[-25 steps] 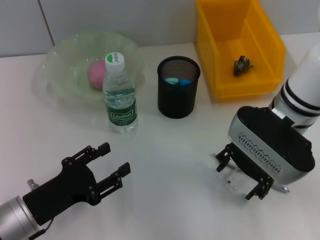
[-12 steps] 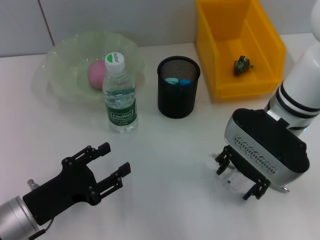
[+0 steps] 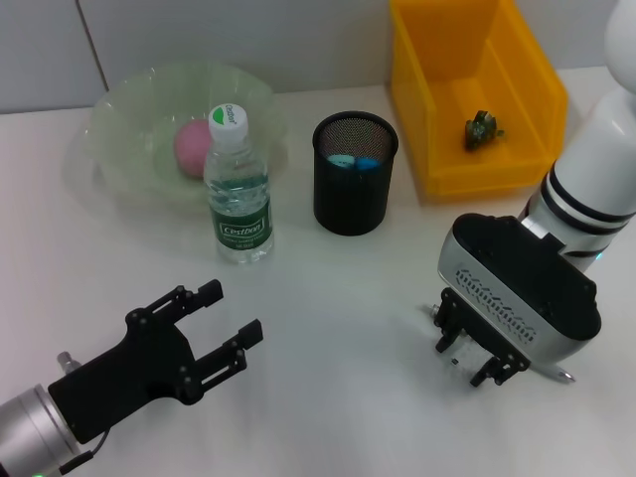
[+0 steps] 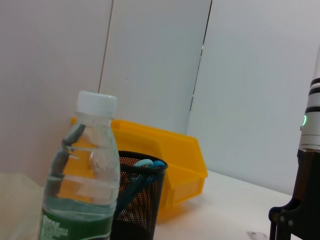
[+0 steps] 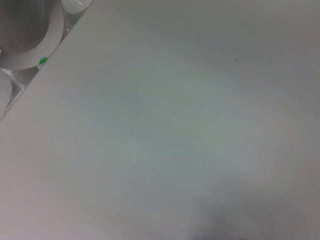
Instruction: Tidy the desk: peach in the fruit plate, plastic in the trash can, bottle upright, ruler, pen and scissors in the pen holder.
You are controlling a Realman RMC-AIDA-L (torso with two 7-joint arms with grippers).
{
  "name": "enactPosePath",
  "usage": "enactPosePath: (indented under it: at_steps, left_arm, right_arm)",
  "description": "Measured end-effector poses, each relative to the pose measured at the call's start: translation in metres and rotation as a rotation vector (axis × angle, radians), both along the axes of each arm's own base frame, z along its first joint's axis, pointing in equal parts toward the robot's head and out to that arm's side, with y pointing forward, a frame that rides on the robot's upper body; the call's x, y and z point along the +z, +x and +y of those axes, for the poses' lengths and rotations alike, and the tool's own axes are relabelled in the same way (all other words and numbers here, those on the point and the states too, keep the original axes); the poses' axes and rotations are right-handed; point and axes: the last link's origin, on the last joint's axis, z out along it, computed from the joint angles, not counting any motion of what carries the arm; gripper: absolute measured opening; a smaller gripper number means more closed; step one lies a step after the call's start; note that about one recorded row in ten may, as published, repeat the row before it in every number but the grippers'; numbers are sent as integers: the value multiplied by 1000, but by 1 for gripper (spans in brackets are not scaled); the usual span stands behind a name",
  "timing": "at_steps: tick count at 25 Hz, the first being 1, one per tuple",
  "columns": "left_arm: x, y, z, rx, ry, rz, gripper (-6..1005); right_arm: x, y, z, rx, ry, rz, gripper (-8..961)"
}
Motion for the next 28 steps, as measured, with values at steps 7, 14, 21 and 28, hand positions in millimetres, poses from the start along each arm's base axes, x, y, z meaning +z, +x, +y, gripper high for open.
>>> enactPosePath:
  at_steps: [7, 14, 21, 28]
  left_arm:
    - [0, 1, 1, -3, 0, 0, 716]
    - [0, 1, 1, -5, 0, 0, 716]
    - [0, 1, 1, -9, 3, 1, 716]
    - [-1, 4, 2, -28, -6, 7, 716]
  right_arm:
    - [1, -4, 1, -17, 12, -1, 463]
    - [6, -12, 5, -67, 89, 28, 393]
    - [31, -38, 16, -122, 265, 177, 392]
    - [78, -66, 30, -227, 527, 404, 392]
